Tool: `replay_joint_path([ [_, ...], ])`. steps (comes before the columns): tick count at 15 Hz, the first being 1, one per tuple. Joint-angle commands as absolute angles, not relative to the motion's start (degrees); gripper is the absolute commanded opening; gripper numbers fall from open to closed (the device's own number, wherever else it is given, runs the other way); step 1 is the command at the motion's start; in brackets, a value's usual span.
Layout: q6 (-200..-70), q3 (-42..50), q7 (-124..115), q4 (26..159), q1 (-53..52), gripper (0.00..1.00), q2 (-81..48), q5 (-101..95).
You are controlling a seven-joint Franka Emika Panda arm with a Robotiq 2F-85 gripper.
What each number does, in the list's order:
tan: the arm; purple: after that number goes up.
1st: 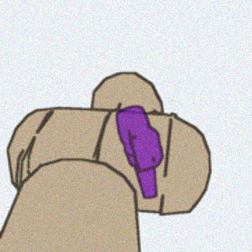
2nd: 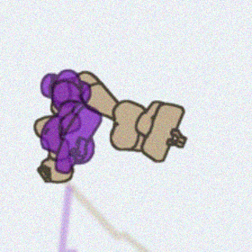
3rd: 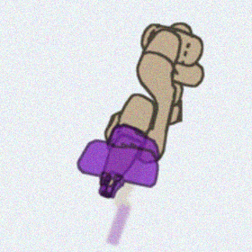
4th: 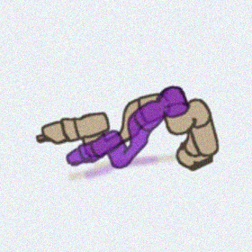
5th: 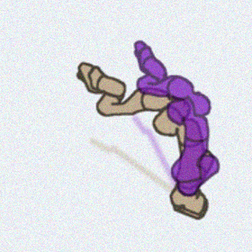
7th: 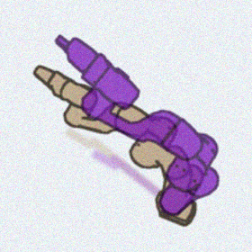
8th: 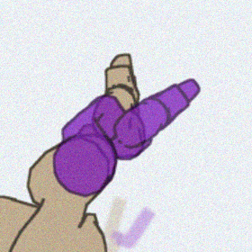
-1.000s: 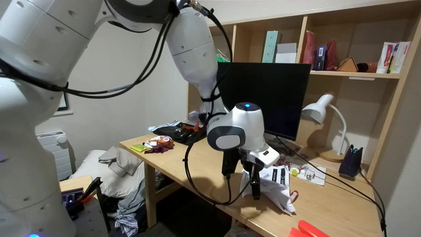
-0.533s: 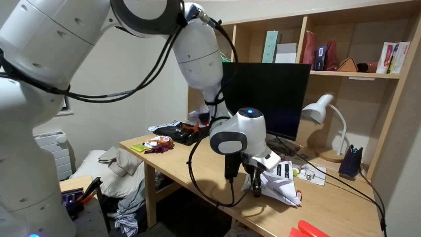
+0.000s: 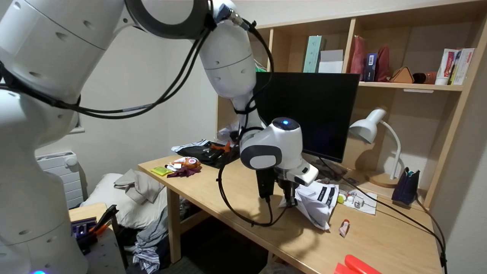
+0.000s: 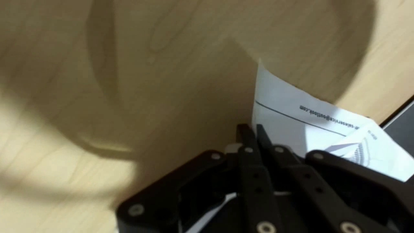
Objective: Move the purple cloth to the left side of the desk then move the papers to the left side as well
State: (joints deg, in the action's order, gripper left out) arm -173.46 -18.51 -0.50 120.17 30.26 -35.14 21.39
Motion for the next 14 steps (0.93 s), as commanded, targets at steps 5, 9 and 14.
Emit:
replay_joint_path([
  [5,-172.1,-38.8,13.5,130.9,41.8,0.06,-26.9,24.0],
  [9,-171.5,-51.7,18.8,136.4,47.9,0.06,-25.0,22.7],
  [14,-171.8,-63.8,22.0,141.7,52.6,0.06,-26.5,18.3],
])
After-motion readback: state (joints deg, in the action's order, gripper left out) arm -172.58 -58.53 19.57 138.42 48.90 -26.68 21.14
